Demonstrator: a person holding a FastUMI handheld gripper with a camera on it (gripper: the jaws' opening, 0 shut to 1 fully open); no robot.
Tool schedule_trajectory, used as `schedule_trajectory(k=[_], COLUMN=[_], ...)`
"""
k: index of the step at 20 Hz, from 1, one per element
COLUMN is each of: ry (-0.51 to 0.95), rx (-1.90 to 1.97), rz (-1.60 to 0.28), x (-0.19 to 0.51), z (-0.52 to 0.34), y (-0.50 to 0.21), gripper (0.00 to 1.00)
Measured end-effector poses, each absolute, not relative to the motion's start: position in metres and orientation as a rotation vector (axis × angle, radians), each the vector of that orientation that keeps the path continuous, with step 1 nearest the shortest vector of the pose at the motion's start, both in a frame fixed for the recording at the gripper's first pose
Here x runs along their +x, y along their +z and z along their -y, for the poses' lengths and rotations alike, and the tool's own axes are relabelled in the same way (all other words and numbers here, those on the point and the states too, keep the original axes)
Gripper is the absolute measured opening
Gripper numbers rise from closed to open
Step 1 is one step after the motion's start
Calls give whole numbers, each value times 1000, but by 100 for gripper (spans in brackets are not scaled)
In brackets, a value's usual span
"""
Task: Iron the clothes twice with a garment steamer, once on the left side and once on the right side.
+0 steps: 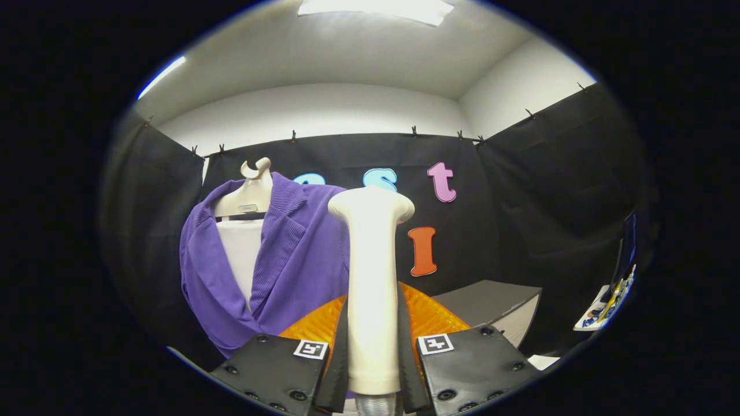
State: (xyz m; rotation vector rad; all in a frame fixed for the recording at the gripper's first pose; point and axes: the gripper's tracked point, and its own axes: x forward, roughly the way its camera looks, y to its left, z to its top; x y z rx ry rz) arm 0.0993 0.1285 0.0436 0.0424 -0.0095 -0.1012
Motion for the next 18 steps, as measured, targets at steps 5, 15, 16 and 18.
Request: schedule_trajectory(k=[5, 15, 16, 18], ry=[-56, -30, -28, -24], rx=[31, 11, 8, 0], rz=[21, -11, -14, -26], x=[92, 100, 103, 107], z=[-163, -208, -212, -220], y=[28, -21, -25, -34], gripper=[43, 43, 43, 44])
